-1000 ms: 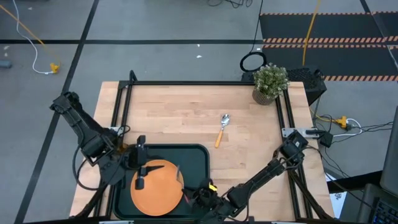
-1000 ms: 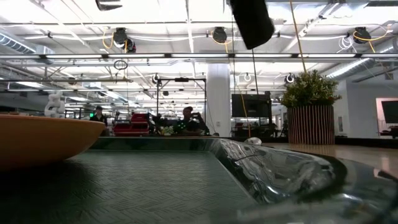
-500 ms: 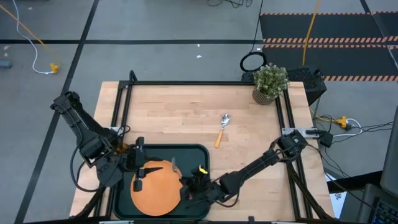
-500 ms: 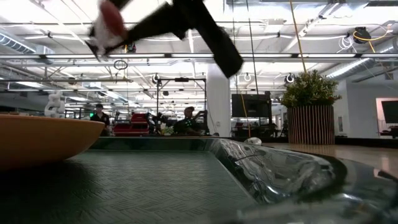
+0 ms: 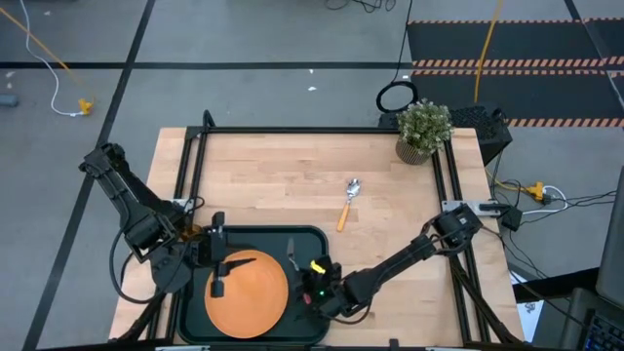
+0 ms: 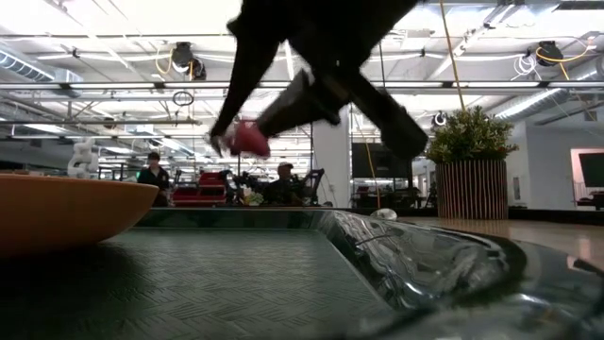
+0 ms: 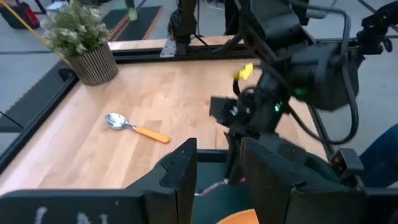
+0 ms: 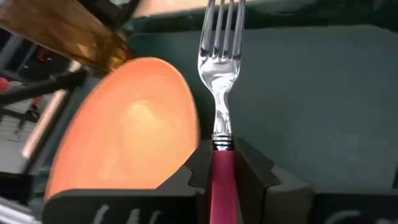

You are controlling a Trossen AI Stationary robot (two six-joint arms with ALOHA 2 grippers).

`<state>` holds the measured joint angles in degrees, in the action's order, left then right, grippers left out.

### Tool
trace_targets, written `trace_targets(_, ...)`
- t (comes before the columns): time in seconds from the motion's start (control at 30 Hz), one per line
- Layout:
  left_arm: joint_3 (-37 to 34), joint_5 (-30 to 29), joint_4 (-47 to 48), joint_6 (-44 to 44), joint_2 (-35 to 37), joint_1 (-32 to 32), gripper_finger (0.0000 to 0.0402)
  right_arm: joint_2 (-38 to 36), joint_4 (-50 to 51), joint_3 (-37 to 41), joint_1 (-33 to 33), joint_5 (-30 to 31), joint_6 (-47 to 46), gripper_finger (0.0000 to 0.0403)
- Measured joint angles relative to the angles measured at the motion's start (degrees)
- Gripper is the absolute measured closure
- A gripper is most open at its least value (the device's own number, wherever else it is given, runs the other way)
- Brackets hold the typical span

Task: Pick and place plate/cup/fork/spoon on tray
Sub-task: Put the pink fork on the black tray to the right of the orange plate

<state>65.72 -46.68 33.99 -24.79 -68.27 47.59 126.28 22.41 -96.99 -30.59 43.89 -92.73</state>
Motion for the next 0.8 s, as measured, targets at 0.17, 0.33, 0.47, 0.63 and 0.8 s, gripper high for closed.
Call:
trace_targets(0.17,-0.01,-0.26,-1.56,2.52,0.02,-0.70,0.0273,1.36,0.19,0.04,0.02,-0.65,-1.11,0.0372)
trace_targets(0.33,-0.01,-0.33,-1.54,3.29,0.02,-2.09,0.0273,1.68,0.15,0.04,0.10,-0.77,-1.16,0.0370)
trace_targets(0.47,-0.01,-0.33,-1.54,3.51,0.02,-3.05,0.0273,1.75,0.15,0.04,0.09,-3.07,-1.05,0.0370)
trace_targets(0.63,-0.01,-0.33,-1.54,3.50,0.02,-3.82,0.0273,3.14,-0.72,0.04,0.09,-3.64,-1.11,0.0370)
trace_targets(0.8,-0.01,-0.25,-1.47,3.34,0.02,-3.87,0.0273,3.97,-1.98,0.04,0.09,-5.24,-1.29,0.0368)
